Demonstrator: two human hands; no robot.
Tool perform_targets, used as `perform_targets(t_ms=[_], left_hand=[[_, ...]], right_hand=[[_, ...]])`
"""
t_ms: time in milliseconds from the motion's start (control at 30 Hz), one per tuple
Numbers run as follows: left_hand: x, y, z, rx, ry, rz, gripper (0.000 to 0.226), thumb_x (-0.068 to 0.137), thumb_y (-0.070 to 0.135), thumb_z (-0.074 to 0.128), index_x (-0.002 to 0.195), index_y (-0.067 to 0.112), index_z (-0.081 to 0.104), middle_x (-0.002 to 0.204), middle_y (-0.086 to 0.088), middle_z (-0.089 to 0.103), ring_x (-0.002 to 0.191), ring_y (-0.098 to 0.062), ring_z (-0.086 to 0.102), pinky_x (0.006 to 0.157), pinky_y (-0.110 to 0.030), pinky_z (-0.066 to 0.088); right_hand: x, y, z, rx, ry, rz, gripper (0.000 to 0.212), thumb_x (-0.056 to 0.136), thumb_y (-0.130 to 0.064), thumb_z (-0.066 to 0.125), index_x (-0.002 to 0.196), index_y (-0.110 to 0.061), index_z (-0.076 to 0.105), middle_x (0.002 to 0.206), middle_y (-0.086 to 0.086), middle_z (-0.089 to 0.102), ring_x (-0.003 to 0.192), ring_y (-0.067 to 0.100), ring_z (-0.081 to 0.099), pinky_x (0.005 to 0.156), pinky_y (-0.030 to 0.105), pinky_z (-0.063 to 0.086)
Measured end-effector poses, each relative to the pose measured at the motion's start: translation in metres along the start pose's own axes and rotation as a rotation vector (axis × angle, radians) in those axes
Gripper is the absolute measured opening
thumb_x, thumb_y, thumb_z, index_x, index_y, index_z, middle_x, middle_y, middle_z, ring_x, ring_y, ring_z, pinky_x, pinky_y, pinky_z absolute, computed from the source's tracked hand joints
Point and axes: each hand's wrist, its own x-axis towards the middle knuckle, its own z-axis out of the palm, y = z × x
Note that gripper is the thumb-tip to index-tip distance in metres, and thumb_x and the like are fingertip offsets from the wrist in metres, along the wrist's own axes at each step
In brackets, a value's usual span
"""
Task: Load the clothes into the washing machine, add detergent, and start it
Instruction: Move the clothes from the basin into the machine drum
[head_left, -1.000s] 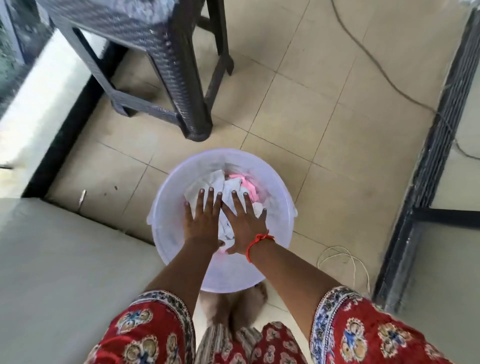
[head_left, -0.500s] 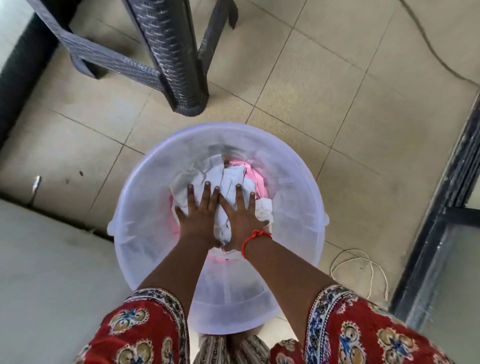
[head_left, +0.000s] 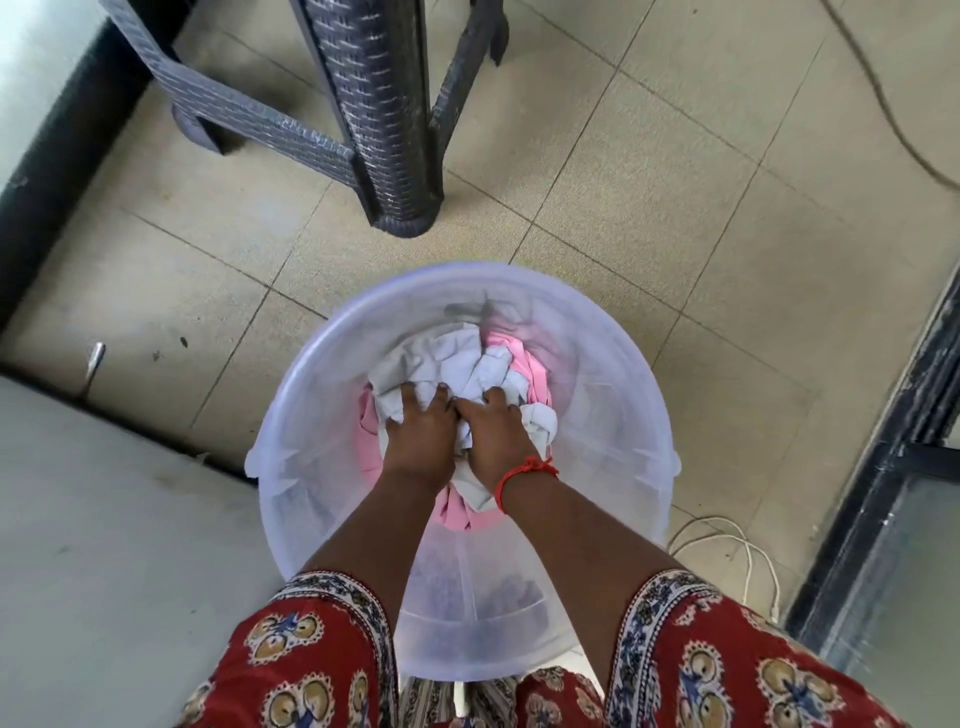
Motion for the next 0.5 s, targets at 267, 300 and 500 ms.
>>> perform_targets(t_ms=[267,300,500], left_hand=[[-0.062,0.014,-0.066,-0.017,0.062,0.037,0.056,0.091,0.006,0.044,0.145,0.016,0.035,0.152,0.004,0.030,0.144,-0.035,0.012,0.088,-0.047,0.050],[-0.074,0.018,-0.078,-0.036,0.068,0.037,0.056,0.090,0.005,0.045,0.145,0.016,0.035,0.152,0.003,0.030,0.144,-0.035,0.012,0.087,-0.047,0.050],[-0.148,0.038,-0.142,-0.138,0.107,0.012,0.056,0.090,0.008,0.050,0.144,0.016,0.037,0.152,0.002,0.034,0.144,-0.036,0.010,0.090,-0.048,0.050]], right_hand=[[-0.050,-0.035,-0.060,-0.004,0.063,-0.034,0.029,0.088,-0.019,0.056,0.116,-0.025,0.062,0.110,0.011,0.050,0.090,0.033,0.056,0.082,0.040,0.052],[-0.060,-0.041,-0.072,-0.002,0.067,-0.047,0.029,0.087,-0.020,0.057,0.115,-0.025,0.063,0.109,0.011,0.050,0.090,0.032,0.057,0.082,0.040,0.052],[-0.125,-0.078,-0.148,-0.023,0.079,-0.126,0.028,0.085,-0.016,0.055,0.110,-0.022,0.065,0.105,0.012,0.050,0.090,0.033,0.057,0.081,0.037,0.050]])
